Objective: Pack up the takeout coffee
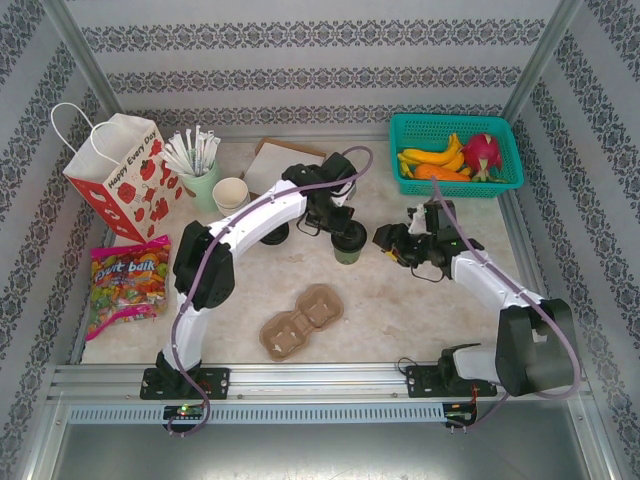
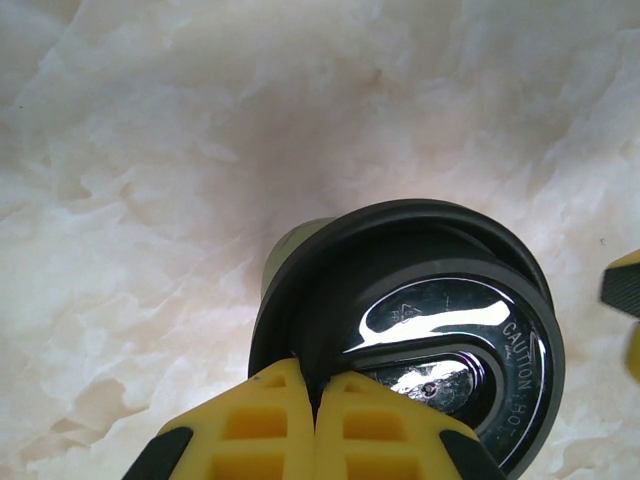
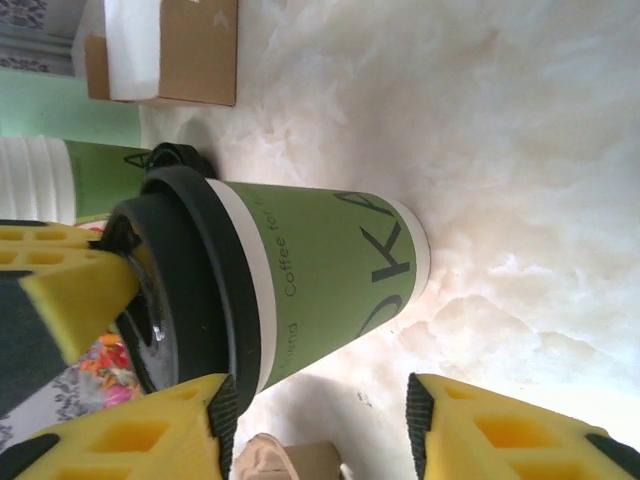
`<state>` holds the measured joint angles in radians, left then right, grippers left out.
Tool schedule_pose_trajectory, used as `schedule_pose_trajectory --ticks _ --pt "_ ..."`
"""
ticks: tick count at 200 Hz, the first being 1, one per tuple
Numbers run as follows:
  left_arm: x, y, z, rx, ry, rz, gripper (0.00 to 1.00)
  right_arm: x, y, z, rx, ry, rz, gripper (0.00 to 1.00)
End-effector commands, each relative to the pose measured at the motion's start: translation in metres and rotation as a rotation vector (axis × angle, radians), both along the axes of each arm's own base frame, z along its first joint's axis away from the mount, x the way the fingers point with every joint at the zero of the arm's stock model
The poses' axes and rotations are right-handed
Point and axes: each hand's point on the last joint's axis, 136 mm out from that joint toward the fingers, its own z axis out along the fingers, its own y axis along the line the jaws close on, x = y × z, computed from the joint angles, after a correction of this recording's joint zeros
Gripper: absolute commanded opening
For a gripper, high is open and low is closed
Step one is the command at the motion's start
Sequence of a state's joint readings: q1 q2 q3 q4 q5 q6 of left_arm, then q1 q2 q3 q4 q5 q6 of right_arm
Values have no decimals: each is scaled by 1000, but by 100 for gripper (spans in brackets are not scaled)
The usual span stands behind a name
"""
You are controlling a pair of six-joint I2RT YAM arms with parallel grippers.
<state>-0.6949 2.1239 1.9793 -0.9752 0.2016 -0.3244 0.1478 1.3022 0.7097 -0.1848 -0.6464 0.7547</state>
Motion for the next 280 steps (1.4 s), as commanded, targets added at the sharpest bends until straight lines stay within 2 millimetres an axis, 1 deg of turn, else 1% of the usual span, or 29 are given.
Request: schedule_pose_trajectory --ticks 1,19,42,59,78,89,116,133,151,172,192,204,217,228,244,251,260,268,280 --pt "-32 16 -40 152 152 -67 0 -6 10 19 71 -12 120 57" --pt "-32 8 -31 134 138 -86 0 4 8 14 53 7 111 62" --pt "-32 2 -28 120 133 -97 0 18 6 10 35 18 101 63" --pt "-32 1 -30 118 136 -97 0 30 6 8 35 28 105 61" --pt "-32 -1 -32 115 142 -96 0 39 9 4 59 57 118 56" --pt "-32 0 -31 116 141 -94 0 42 12 3 83 67 135 54" --pt "-32 1 -32 121 143 -83 0 45 15 4 104 73 156 54" --pt "-32 0 -33 117 146 -81 0 44 17 0 112 95 169 53" --pt "-33 -2 -34 112 149 -77 0 40 15 -9 107 125 166 52" --pt "-34 -2 -39 107 160 -68 0 35 16 -18 107 149 173 50" --pt "-38 -4 -50 99 183 -58 0 25 10 -42 68 218 160 46" --pt "-42 -4 -63 93 211 -45 0 15 5 -63 35 285 146 43" --pt "-52 -1 -83 107 259 -30 0 2 0 -85 -2 348 130 41" --pt "-63 5 -101 125 304 -19 0 -13 -6 -103 -47 404 118 41" --pt "-76 15 -121 165 366 7 0 -29 -14 -120 -114 456 115 42" --pt "-80 18 -125 175 383 16 0 -32 -17 -123 -135 462 112 42" --pt "-81 20 -126 179 387 28 0 -30 -17 -120 -134 444 106 43" --pt "-78 21 -123 183 371 36 0 -22 -14 -110 -110 404 97 45" --pt "-68 22 -111 188 322 57 0 -6 -5 -88 -45 321 93 48"
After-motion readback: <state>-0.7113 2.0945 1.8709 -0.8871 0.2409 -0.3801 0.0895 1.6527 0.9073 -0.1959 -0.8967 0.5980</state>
